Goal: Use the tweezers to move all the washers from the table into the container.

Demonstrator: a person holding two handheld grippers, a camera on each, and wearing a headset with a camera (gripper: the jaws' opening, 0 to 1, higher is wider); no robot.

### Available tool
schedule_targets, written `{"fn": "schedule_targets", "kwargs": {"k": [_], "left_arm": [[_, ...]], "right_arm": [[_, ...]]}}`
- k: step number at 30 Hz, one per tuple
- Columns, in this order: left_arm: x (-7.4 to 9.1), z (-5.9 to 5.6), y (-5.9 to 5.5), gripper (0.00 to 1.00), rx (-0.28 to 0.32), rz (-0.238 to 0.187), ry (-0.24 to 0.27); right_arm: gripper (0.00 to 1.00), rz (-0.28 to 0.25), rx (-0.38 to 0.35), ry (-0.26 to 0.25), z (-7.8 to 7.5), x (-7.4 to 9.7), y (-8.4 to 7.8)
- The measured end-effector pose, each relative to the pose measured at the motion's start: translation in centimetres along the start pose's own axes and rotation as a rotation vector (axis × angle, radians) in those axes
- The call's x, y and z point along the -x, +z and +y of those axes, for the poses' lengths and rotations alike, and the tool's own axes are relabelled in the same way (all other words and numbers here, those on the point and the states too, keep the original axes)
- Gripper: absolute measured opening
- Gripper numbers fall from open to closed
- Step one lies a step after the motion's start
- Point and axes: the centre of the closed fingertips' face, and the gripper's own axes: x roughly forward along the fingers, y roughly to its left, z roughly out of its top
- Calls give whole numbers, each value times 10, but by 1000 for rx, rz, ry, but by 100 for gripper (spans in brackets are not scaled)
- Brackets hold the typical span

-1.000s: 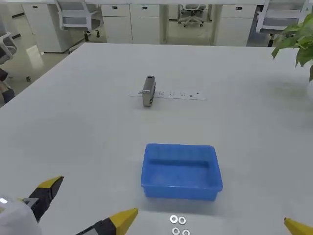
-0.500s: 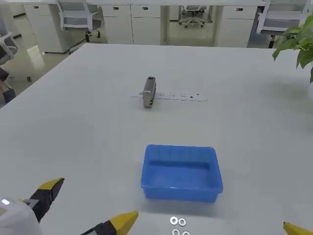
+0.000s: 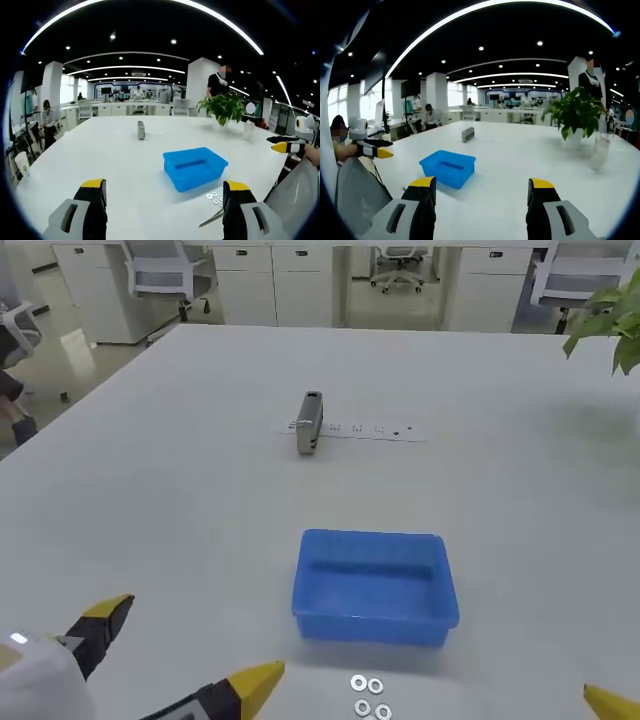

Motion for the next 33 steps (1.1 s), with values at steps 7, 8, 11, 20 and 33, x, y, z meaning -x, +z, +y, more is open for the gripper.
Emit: {"fn": "schedule_targets", "kwargs": {"k": [7,8,11,20,33], "left_arm": [[1,2,1,99,2,-6,7],[1,2,1,99,2,-7,8],[0,2,0,99,7,-5,5],[-1,1,-8,91,4,40,-3],[-4,-18,-31,77,-15,188,-115]], "right_arm": [[72,6,3,3,1,0,-1],[72,8,3,3,1,0,-1],[72,8,3,1,0,0,-1],[72,17,3,-6,-1,0,-3],[69,177,6,14,-1,-3,-29]]}}
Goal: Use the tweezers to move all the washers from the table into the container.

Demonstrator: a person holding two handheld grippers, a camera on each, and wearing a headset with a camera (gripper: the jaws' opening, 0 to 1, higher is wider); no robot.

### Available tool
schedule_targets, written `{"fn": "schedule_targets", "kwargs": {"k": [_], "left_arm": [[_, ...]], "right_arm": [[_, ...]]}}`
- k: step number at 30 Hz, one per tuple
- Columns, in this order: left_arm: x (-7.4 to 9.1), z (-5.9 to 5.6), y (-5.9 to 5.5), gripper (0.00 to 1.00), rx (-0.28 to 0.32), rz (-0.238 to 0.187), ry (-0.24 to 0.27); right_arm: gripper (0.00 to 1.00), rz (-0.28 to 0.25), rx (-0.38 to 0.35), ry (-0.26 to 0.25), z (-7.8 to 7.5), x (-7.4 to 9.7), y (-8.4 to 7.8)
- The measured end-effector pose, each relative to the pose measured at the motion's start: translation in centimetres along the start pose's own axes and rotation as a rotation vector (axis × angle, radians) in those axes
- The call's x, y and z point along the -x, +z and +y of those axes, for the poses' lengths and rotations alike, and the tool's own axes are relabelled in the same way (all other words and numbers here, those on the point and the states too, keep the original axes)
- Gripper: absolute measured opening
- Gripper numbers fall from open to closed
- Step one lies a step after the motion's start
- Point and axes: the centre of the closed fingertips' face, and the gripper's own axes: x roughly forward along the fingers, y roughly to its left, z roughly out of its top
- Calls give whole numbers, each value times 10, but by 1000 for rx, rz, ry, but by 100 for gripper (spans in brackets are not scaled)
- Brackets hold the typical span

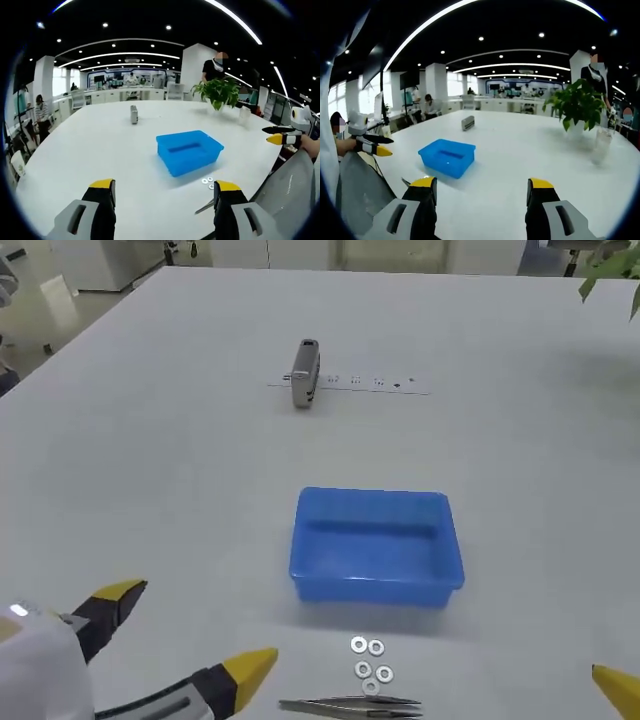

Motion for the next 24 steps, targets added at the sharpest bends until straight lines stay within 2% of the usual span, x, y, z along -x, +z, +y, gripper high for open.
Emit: {"fn": "schedule_targets", "kwargs": {"k": [1,3,4,6,7,8,9,10,12,14,15,17,19,23,24], "left_arm": [[0,-4,-5,73,-10,34,-25],[-2,-11,-17,58,-34,116,-77],[-3,-19,-24,50,-42,166,-139],[-3,-28,-38,35,-13,257,-198],[-4,-30,-46,31,-43,320,-234],[-4,-31,-48,29,-50,332,-241],[-7,-34,-49,29,-71,348,-269],[-8,-36,-50,29,-81,365,-291],[-12,-42,-48,23,-119,376,-339],[-17,-45,-51,16,-168,413,-377],[-19,-47,-53,11,-198,439,-399],[-24,-50,-55,6,-203,468,-419],[-28,-53,-56,6,-226,482,-436],[-33,-52,-61,4,-337,525,-459],[-33,-55,-63,3,-378,536,-479]], "right_arm": [[68,30,11,8,1,-1,-4],[63,168,62,31,2,-4,-24],[59,239,81,45,4,-4,-34],[48,350,144,159,20,-5,-52],[45,373,170,216,29,-6,-55],[42,378,207,255,38,-10,-54],[39,381,237,285,43,-13,-53],[36,407,258,351,55,-15,-54],[29,389,257,435,75,-22,-51],[22,368,219,503,93,-30,-48],[21,366,210,518,98,-33,-48],[20,369,226,541,106,-40,-51],[20,370,239,572,115,-47,-54],[18,365,236,613,126,-59,-57],[18,363,229,629,131,-61,-56]]}}
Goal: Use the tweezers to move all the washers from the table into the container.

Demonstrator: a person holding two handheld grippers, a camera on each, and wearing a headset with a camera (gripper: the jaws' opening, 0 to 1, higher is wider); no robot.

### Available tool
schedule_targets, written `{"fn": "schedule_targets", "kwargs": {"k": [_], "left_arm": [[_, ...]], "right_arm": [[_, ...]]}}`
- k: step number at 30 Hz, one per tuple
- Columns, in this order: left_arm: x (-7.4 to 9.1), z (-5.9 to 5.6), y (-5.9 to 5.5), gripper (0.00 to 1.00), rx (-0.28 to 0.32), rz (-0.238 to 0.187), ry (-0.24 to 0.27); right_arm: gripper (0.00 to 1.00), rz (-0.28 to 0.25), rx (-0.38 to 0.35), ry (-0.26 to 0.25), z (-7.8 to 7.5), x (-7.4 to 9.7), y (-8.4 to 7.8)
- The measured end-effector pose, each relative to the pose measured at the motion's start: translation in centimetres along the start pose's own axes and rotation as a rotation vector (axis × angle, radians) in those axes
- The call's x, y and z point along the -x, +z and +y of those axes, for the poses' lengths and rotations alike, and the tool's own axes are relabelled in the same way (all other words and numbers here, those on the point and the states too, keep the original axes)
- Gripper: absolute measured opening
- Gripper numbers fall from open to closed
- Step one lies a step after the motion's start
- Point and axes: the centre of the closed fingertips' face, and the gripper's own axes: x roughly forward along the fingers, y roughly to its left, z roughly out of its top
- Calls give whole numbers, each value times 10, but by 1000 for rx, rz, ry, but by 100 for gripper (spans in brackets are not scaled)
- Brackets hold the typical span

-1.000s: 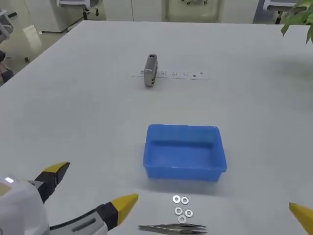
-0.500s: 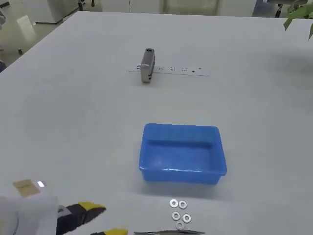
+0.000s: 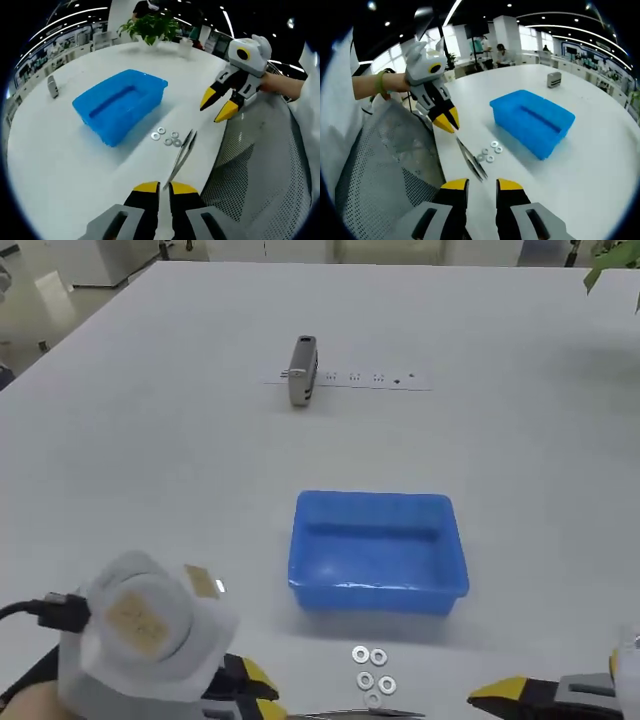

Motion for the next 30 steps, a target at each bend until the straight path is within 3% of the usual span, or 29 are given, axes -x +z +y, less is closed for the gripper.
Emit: {"fn": "schedule_targets", "kwargs": {"k": [9,14,17,18,24,26,30], "left_arm": [[-12,-4,-11,4,-214,134,3],[-17,-6,-12,1,-277,161,7],[-19,-5,-11,0,-380,180,11],[-19,-6,-13,0,-363,196,9],[-18,-6,-13,0,-432,218,-23],[-18,-6,-11,0,-476,212,-24],[-13,-9,-8,0,-468,200,-37]], "right_arm": [[14,19,39,55,12,-19,0],[11,27,62,61,13,-21,-1],[11,25,75,57,12,-23,0],[12,27,84,54,12,-23,-1],[12,39,125,45,10,-26,-3],[12,42,132,42,9,-26,-3],[13,38,129,38,7,-26,-4]]}}
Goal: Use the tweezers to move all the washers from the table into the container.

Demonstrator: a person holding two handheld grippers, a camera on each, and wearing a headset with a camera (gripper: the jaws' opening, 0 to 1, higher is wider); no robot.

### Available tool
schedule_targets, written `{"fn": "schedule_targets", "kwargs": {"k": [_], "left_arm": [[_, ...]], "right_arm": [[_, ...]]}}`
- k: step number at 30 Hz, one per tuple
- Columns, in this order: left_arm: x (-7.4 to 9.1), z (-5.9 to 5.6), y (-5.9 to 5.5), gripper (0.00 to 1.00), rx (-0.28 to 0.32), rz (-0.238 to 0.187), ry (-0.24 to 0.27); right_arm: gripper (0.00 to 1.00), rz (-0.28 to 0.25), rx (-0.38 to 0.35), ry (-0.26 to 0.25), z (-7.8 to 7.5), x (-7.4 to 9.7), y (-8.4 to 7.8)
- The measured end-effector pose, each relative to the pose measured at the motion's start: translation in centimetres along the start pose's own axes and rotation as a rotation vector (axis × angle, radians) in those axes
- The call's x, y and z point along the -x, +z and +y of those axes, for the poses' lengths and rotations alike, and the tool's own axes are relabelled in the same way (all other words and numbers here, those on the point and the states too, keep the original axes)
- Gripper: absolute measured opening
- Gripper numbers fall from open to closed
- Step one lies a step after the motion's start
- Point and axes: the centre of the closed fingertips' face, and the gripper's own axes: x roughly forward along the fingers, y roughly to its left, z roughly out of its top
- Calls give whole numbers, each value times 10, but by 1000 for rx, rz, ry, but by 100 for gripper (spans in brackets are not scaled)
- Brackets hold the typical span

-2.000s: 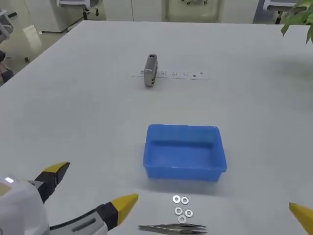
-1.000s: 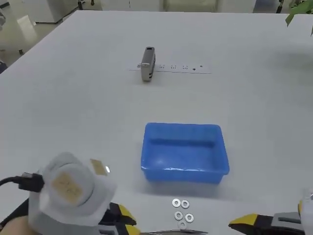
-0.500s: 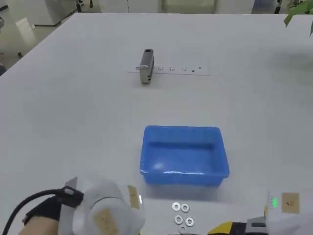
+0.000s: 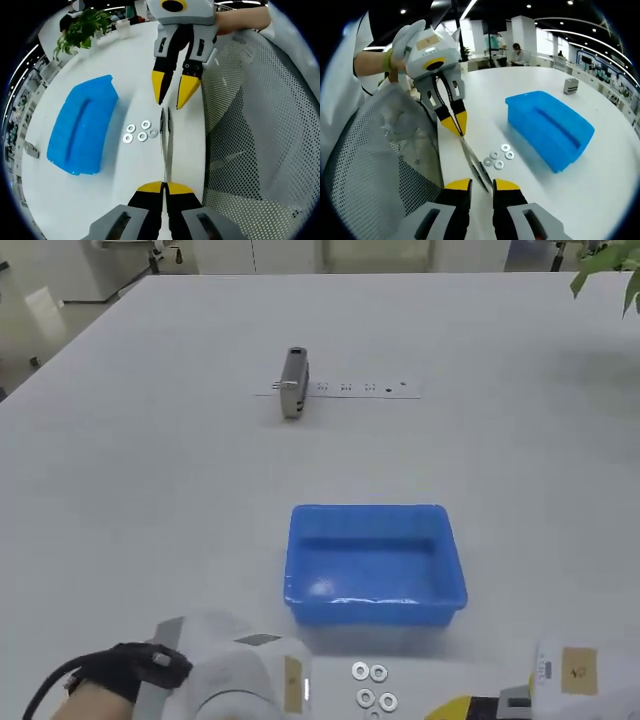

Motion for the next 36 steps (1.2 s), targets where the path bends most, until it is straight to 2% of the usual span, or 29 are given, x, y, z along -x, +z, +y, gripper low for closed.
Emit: {"fn": "schedule_targets", "kwargs": {"k": [6,12,23,28,36], "left_arm": [[18,1,11,0,-2,-43,19],[38,-4,31,0,-25,-104,18],[59,-8,63,0,-87,-155,17],[62,-7,68,0,-88,-174,15],[64,-6,68,0,-85,-187,8]], "right_arm": [[13,0,8,-2,0,0,0],[13,-5,26,6,2,-2,2],[11,1,82,20,4,-5,5],[12,12,114,39,7,-8,4],[7,28,170,55,7,-18,7]]}}
